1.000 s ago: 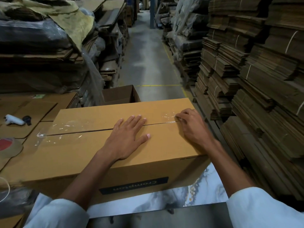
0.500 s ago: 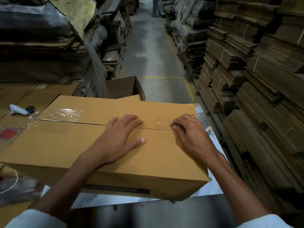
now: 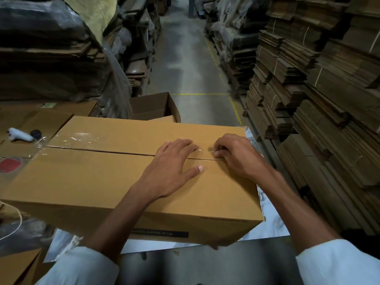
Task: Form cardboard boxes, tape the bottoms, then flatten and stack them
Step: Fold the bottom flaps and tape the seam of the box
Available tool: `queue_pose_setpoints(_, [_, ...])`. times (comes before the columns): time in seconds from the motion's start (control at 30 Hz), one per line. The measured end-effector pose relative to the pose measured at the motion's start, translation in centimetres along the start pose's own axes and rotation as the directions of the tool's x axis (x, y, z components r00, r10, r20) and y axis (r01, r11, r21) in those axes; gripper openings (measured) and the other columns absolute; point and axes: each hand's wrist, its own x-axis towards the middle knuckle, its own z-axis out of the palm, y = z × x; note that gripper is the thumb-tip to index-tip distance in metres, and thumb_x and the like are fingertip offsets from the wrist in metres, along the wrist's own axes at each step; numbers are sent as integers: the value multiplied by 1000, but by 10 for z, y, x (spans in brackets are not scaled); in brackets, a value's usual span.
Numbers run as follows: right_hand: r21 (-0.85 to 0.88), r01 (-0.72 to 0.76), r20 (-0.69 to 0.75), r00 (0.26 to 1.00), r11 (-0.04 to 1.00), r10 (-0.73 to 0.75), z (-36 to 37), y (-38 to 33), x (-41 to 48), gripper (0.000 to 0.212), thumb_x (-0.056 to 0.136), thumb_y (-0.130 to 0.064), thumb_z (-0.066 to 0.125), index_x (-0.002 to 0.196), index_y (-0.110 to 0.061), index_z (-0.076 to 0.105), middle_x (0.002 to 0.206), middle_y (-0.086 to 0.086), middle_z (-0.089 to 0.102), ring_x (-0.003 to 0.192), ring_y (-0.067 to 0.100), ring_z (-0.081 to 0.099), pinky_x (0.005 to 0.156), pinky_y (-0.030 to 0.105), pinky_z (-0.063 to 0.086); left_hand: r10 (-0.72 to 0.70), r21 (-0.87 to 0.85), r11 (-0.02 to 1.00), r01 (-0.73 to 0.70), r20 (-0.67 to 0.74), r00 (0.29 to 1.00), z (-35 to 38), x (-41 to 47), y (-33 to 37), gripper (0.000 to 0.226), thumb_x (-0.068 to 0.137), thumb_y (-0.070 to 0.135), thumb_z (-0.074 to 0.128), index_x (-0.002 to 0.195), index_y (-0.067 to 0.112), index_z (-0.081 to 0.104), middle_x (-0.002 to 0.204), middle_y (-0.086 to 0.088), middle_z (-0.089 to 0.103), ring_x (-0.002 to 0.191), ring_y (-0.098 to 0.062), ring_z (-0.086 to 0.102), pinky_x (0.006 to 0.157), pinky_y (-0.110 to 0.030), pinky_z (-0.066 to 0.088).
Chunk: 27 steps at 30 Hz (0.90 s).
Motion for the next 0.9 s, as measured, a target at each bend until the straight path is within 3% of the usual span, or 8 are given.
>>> queue_pose_setpoints(0.23, [-129, 123, -97, 986, 984, -136, 10, 6, -17, 32, 82, 11, 70, 100, -14, 77, 94, 0, 75, 88, 24, 64, 71, 42, 56, -1, -144, 990, -10, -76, 997, 0, 1, -6, 42, 107, 25, 43, 150, 24, 45, 157, 4, 41, 149, -11, 27, 127, -35, 10])
queue_pose_setpoints(0.57, [-58, 4, -71, 997, 998, -8, 0, -1, -6, 28, 84, 7, 66, 94, -18, 73, 80, -6, 67, 77, 15, 58, 68, 31, 48, -45, -176, 984, 25, -112, 993, 3, 4, -7, 39, 107, 24, 45, 145, 22, 51, 152, 3, 46, 144, -12, 34, 126, -33, 16])
queue_pose_setpoints(0.73, [-69, -7, 11, 1000, 998, 7, -10, -6, -1, 18, 88, -3, 67, 93, -20, 66, 79, -4, 69, 77, 19, 61, 69, 39, 53, -35, -158, 987, 17, -113, 993, 2, 2, -6, 38, 107, 24, 45, 144, 21, 52, 152, 2, 46, 143, -13, 35, 121, -26, 14])
queue_pose_setpoints(0.9, [-36, -12, 79, 997, 999, 15, -16, -5, -1, 16, 92, -9, 65, 92, -24, 62, 81, -8, 65, 79, 14, 58, 72, 36, 51, -41, -165, 986, 17, -141, 989, 1, 6, -7, 36, 106, 24, 49, 141, 21, 56, 149, 1, 49, 139, -16, 40, 117, -28, 23])
